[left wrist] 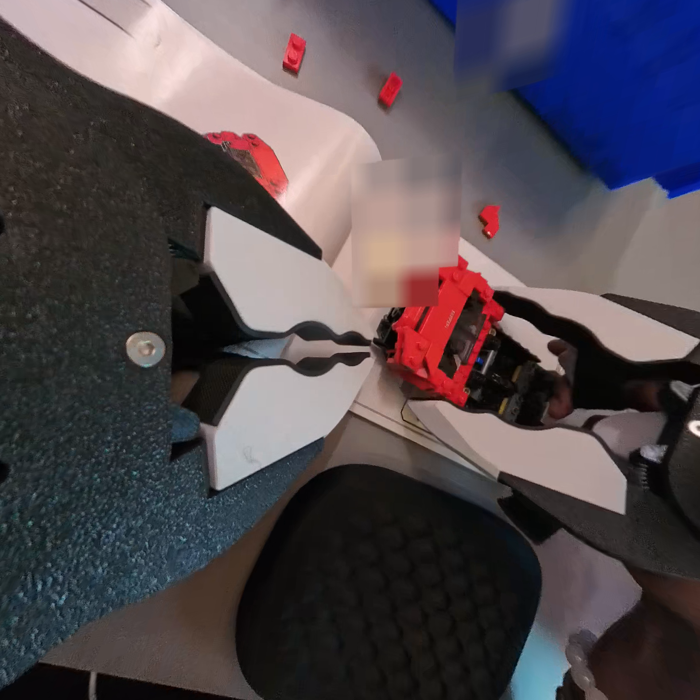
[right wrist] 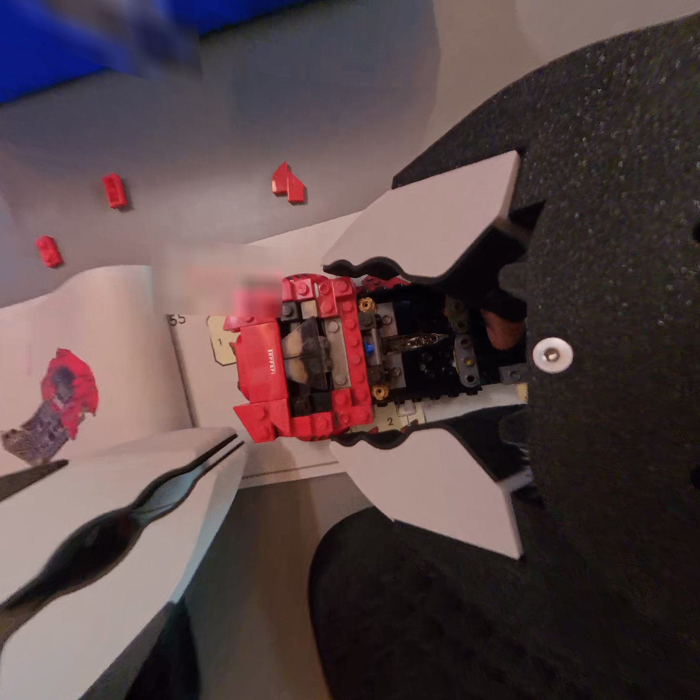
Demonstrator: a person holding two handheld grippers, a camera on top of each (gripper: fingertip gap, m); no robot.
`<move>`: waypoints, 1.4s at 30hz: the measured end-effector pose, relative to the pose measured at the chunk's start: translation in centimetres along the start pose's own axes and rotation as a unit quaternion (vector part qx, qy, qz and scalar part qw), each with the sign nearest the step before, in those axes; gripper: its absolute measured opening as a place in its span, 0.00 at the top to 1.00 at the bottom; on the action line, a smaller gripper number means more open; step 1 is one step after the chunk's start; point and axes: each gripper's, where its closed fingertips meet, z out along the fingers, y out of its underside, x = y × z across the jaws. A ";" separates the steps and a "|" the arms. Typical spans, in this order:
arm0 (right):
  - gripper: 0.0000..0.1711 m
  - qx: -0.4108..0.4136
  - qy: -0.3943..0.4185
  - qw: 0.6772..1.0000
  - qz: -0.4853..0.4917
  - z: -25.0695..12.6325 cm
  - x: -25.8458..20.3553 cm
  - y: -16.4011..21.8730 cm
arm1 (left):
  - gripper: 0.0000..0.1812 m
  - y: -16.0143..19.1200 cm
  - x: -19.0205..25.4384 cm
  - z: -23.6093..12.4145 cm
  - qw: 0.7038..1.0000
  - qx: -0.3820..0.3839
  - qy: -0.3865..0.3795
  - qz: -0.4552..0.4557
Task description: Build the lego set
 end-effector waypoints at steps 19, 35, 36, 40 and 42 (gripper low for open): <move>0.54 0.010 0.022 0.999 -0.030 0.3 -0.5 -0.1 | 1.00 1.1 1.2 1.8 0.996 -0.054 0.007 0.069; 0.54 0.013 0.037 0.999 -0.019 0.4 -0.5 -0.1 | 1.00 1.1 1.0 1.9 0.997 -0.055 0.008 0.060; 0.54 0.013 0.038 0.999 -0.018 0.4 -0.5 -0.1 | 1.00 1.1 1.0 1.9 0.997 -0.055 0.008 0.059; 0.54 0.013 0.040 0.999 -0.016 0.4 -0.4 -0.1 | 1.00 1.1 1.0 1.9 0.997 -0.054 0.011 0.055; 0.54 0.013 0.042 0.999 -0.016 0.4 -0.5 -0.1 | 1.00 1.1 1.0 1.9 0.997 -0.054 0.012 0.054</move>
